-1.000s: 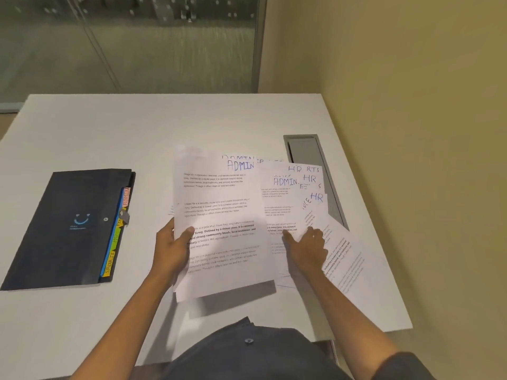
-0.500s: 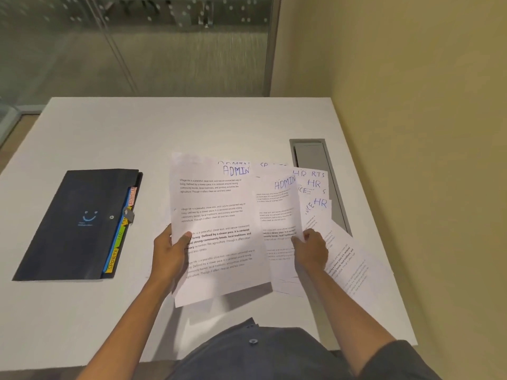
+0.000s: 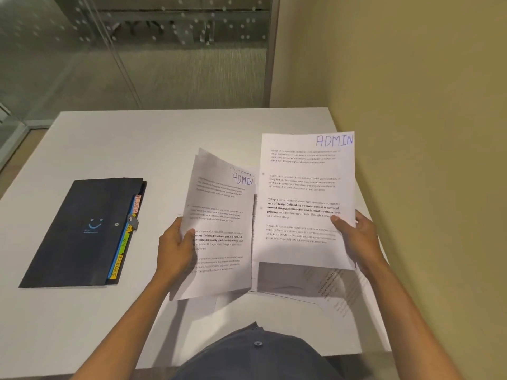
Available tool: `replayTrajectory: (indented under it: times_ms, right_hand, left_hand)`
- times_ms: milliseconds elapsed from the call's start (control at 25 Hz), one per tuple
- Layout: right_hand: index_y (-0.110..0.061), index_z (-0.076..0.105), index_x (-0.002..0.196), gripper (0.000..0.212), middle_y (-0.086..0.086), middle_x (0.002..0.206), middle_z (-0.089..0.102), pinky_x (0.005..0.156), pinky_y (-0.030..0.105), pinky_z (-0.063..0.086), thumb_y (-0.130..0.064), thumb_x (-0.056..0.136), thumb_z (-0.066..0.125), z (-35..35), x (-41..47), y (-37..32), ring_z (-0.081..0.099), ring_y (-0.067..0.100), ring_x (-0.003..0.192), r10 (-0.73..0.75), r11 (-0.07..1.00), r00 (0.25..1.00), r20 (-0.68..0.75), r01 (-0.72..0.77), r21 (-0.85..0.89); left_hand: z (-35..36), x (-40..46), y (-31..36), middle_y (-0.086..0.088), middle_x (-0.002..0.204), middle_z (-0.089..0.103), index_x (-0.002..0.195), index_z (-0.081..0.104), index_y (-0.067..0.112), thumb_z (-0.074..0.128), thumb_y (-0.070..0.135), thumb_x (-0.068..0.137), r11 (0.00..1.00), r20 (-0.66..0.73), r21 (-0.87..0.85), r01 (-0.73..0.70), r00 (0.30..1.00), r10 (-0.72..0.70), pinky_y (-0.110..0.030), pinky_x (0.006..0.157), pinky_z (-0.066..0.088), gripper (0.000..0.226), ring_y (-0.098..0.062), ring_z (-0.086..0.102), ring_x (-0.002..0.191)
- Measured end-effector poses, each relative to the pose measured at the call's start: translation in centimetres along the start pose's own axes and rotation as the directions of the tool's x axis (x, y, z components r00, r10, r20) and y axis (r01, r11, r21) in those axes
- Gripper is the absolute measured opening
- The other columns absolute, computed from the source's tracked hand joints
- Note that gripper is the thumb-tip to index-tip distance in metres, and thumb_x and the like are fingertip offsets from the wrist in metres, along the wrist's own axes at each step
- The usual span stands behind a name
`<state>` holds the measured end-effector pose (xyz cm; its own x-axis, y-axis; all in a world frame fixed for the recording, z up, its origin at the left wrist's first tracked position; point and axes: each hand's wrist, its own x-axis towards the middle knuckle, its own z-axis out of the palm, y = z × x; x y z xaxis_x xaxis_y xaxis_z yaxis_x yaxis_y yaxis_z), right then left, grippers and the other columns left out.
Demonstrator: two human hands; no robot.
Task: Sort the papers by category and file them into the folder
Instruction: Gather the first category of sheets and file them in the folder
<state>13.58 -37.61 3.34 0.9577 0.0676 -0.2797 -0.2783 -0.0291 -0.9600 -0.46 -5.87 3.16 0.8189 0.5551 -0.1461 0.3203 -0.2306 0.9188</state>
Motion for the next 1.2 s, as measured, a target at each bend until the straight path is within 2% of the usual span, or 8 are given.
replayTrajectory:
  times_ms: [320,440,560,640,760,920,1040,1200]
  right_hand:
    - [-0.015,0.060,0.129,0.038,0.000,0.119,0.071,0.092,0.033,0.056,-0.006,0.093,0.063,3.4,-0.5,3.4,0.070,0.014,0.104,0.115,0.993,0.977,0.179,-0.116,-0.005]
    - [-0.021,0.056,0.133,0.040,-0.005,0.122,0.069,0.097,0.036,0.053,-0.013,0.095,0.063,4.3,-0.4,4.1,0.067,0.012,0.110,0.106,0.994,0.972,0.212,-0.105,-0.016]
    - [-0.022,0.051,0.138,0.044,-0.006,0.125,0.068,0.089,0.026,0.055,-0.012,0.096,0.060,4.7,-0.2,4.1,0.066,0.011,0.112,0.102,0.990,0.969,0.224,-0.120,0.068]
    - [-0.017,0.052,0.137,0.046,-0.002,0.124,0.069,0.088,0.025,0.055,-0.002,0.094,0.060,5.2,-0.1,4.1,0.067,0.014,0.112,0.085,0.987,0.971,0.223,-0.113,0.115]
    - [-0.010,0.058,0.132,0.043,0.002,0.120,0.071,0.089,0.025,0.055,0.004,0.091,0.062,6.0,-0.4,4.2,0.068,0.017,0.110,0.058,0.989,0.984,0.166,-0.080,0.126]
    - [-0.008,0.062,0.125,0.043,0.007,0.115,0.073,0.076,0.027,0.059,0.002,0.084,0.072,6.4,-0.7,3.9,0.072,0.022,0.102,0.111,0.977,0.986,0.124,-0.131,0.169]
    - [-0.007,0.065,0.121,0.036,0.008,0.110,0.074,0.070,0.028,0.059,-0.003,0.085,0.072,7.0,-0.9,4.1,0.073,0.023,0.096,0.161,0.963,0.981,0.111,-0.181,0.198]
    - [-0.009,0.063,0.126,0.034,0.001,0.111,0.074,0.082,0.031,0.058,-0.010,0.092,0.065,7.6,-1.1,4.7,0.073,0.017,0.098,0.155,0.975,0.981,0.114,-0.171,0.139]
  left_hand:
    - [2.4,-0.2,2.9,0.009,0.094,0.070,0.109,0.060,0.022,0.046,-0.002,0.095,0.945,0.126,-0.294,0.143,0.986,-0.109,-0.016,0.060,0.054,0.030,-0.005,0.070,0.076]
    - [3.1,-0.2,3.2,0.005,0.099,0.072,0.116,0.060,0.017,0.045,0.001,0.095,0.915,0.160,-0.342,0.213,0.973,-0.166,-0.023,0.069,0.056,0.031,-0.011,0.071,0.086]
    - [3.8,-0.5,3.5,0.002,0.105,0.073,0.116,0.063,0.017,0.043,0.020,0.101,0.901,0.176,-0.386,0.198,0.974,-0.139,-0.028,0.081,0.053,0.026,-0.013,0.070,0.096]
    - [4.2,-0.7,3.5,0.011,0.103,0.073,0.111,0.064,0.025,0.049,0.031,0.098,0.917,0.178,-0.367,0.158,0.979,-0.098,-0.023,0.082,0.052,0.021,-0.007,0.068,0.097]
    - [4.6,-0.7,3.0,0.013,0.103,0.072,0.108,0.062,0.031,0.063,0.018,0.090,0.958,0.176,-0.271,0.098,0.983,-0.051,-0.028,0.081,0.054,0.022,-0.010,0.069,0.096]
    - [4.7,-0.7,3.1,0.015,0.100,0.066,0.106,0.056,0.033,0.054,-0.003,0.088,0.992,0.181,-0.122,0.039,0.983,-0.016,-0.021,0.073,0.053,0.040,-0.004,0.064,0.090]
    - [4.7,-0.5,3.1,0.009,0.095,0.069,0.096,0.055,0.039,0.047,-0.006,0.083,0.998,0.194,-0.029,-0.056,0.979,0.060,-0.030,0.070,0.054,0.047,-0.012,0.065,0.083]
    - [4.9,-0.5,3.1,0.000,0.093,0.073,0.095,0.061,0.033,0.053,0.001,0.082,0.997,0.191,-0.060,-0.049,0.980,0.060,-0.036,0.071,0.056,0.036,-0.021,0.069,0.083]
